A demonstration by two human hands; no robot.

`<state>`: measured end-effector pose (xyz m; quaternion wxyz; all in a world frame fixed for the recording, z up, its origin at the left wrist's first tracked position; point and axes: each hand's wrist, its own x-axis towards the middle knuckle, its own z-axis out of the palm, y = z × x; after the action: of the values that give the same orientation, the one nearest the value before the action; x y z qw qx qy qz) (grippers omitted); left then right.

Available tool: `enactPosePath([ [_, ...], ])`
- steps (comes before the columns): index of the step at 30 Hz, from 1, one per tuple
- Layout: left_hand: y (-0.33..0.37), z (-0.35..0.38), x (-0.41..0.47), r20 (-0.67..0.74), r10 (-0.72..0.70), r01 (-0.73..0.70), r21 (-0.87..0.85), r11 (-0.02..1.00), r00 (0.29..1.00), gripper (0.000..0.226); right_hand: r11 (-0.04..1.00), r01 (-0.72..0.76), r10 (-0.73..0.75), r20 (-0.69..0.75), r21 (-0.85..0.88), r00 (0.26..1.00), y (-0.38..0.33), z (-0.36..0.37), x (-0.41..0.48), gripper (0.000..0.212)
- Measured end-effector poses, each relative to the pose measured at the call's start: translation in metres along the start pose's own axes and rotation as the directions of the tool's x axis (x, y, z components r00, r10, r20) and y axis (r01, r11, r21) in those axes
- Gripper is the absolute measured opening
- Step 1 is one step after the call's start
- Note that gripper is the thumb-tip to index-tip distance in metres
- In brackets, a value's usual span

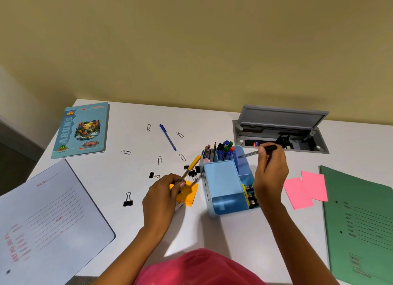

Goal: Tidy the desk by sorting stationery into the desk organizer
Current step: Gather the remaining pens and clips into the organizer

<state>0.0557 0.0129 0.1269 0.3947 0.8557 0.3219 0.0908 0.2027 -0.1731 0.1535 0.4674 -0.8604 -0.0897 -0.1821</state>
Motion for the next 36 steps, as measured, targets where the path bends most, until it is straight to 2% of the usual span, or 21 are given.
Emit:
enactPosePath([
  [5,0.002,0.002,-0.004,0.028,-0.02,0.02,0.013,1.0,0.999,0.007,0.963,-0.201,0.239,0.225,-0.181,0.945,0.025,0.014,0.004,0.017],
  [8,0.002,0.001,-0.004,0.035,-0.027,0.027,0.021,0.999,0.999,0.008,0.949,-0.15,0.24,0.329,-0.276,0.913,0.036,0.022,0.003,0.015],
  [12,0.003,0.002,-0.004,0.042,-0.026,0.025,0.026,0.999,0.999,0.009,0.917,0.014,0.173,0.428,-0.398,0.887,0.044,0.025,0.003,0.015],
  [15,0.005,0.003,-0.004,0.055,-0.024,0.023,0.014,1.0,0.998,0.009,0.912,-0.022,0.215,0.433,-0.409,0.875,0.043,0.026,0.005,0.022],
  [20,0.009,0.005,-0.005,0.075,-0.01,0.009,0.015,1.0,0.997,0.009,0.952,-0.11,0.206,0.334,-0.285,0.92,0.018,0.016,0.007,0.029],
  [23,0.014,0.007,-0.005,0.091,0.01,-0.01,-0.002,1.0,0.996,0.007,0.994,-0.046,0.077,0.325,-0.101,0.943,0.0,0.006,-0.003,0.022],
  [24,0.017,0.008,-0.005,0.1,0.026,-0.025,-0.006,1.0,0.995,0.007,0.999,-0.036,0.036,0.342,-0.004,0.939,-0.005,0.003,-0.007,0.018],
  [26,0.023,0.009,-0.006,0.121,0.061,-0.062,0.005,0.998,0.991,0.007,0.979,-0.142,0.063,0.438,0.149,0.897,-0.015,-0.001,-0.015,0.015],
  [30,0.034,0.011,-0.007,0.15,0.12,-0.125,0.026,0.992,0.981,0.009,0.904,-0.356,0.148,0.608,0.236,0.78,-0.023,0.001,-0.026,0.015],
  [33,0.039,0.012,-0.007,0.159,0.155,-0.157,-0.003,0.988,0.975,0.007,0.881,-0.38,0.139,0.613,0.281,0.778,-0.025,0.0,-0.027,0.007],
  [36,0.04,0.012,-0.006,0.138,0.163,-0.157,-0.048,0.986,0.977,0.007,0.891,-0.322,0.118,0.523,0.32,0.844,-0.029,-0.005,-0.023,0.007],
])
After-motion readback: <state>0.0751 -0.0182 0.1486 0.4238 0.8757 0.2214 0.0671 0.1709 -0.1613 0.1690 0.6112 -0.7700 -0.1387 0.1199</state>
